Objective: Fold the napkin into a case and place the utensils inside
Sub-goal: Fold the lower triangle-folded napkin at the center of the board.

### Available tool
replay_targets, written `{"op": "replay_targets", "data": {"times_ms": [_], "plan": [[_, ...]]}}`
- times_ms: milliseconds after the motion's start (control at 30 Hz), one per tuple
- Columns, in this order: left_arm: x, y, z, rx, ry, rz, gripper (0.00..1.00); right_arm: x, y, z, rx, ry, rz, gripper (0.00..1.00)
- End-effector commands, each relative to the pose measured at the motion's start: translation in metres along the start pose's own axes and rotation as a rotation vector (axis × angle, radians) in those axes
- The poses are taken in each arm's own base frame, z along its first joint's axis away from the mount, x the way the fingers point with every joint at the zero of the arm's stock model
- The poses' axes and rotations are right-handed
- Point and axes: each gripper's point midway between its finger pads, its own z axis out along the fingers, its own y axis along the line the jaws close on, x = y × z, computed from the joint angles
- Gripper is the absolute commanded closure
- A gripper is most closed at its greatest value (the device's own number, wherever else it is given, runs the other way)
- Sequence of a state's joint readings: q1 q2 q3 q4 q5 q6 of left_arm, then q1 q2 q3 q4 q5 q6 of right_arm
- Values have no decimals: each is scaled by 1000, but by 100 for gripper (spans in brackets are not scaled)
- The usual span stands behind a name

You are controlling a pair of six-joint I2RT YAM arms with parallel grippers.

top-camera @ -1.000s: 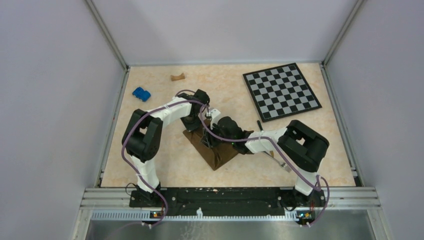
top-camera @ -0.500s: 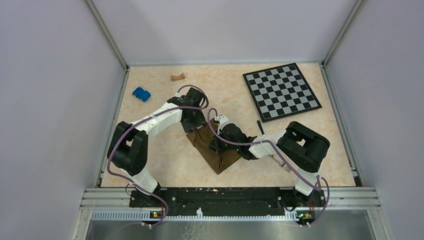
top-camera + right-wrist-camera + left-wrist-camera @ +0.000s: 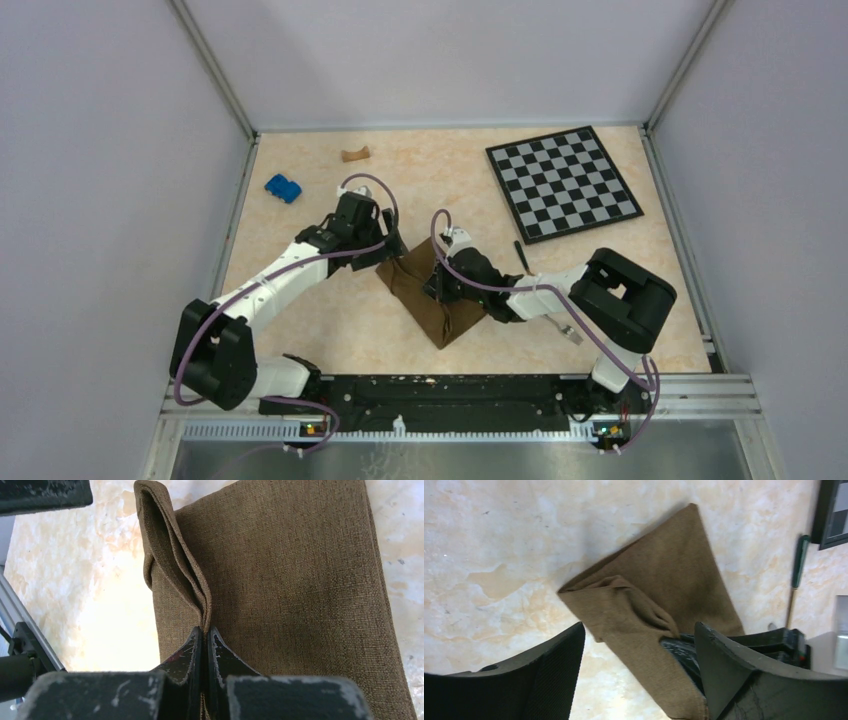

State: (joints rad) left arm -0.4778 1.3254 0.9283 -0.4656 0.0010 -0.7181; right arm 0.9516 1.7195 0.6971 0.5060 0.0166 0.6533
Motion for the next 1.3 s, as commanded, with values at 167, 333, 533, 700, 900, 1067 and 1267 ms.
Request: {"op": "replay_targets", "data": {"times_ms": [167, 333, 533, 700, 900, 1067, 1267], "plan": [[-3, 4, 15, 160, 14, -49, 39, -8, -9, -6, 61, -48, 62, 100], [0, -4, 25, 234, 62, -62, 63, -6, -18, -6, 87, -49, 76, 100], [6, 4, 43, 191, 130, -100, 100, -7, -25, -6, 96, -50, 97, 100], [4, -2, 52, 221, 136, -98, 100, -8, -25, -5, 87, -51, 100, 100], [2, -8, 64, 259, 145, -94, 100, -7, -26, -2, 81, -43, 103, 100], [4, -11, 73, 278, 153, -90, 100, -6, -26, -2, 78, -39, 99, 100], [10, -12, 86, 309, 179, -65, 96, -3, -26, -4, 70, -31, 89, 100]]}}
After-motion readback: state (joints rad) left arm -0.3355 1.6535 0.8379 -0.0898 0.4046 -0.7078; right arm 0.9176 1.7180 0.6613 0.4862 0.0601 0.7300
